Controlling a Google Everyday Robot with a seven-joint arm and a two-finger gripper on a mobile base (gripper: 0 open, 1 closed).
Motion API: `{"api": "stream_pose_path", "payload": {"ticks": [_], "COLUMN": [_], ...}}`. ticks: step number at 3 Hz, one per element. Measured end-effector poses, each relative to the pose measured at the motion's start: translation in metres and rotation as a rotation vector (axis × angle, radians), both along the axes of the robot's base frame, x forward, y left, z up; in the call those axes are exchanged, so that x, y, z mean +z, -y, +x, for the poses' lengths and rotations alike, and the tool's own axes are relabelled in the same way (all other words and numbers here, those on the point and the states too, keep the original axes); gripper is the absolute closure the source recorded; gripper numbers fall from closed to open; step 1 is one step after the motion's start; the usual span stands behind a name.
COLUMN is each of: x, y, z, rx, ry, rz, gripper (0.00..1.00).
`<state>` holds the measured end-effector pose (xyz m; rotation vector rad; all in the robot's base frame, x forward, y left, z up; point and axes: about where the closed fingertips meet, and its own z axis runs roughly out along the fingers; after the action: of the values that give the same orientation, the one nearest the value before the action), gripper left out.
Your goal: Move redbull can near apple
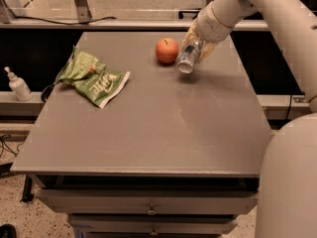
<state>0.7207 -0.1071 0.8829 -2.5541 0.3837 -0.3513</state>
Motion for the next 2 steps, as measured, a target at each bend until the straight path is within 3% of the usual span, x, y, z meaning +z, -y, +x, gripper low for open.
{"api": "stream_pose_path", "payload": {"ticks": [2], "x": [-0.0121], "y": [-0.0030], "z": [0.0020], "rx": [0.003], "ry": [-0.021], "rz": [-0.001], "gripper": [0.12]}}
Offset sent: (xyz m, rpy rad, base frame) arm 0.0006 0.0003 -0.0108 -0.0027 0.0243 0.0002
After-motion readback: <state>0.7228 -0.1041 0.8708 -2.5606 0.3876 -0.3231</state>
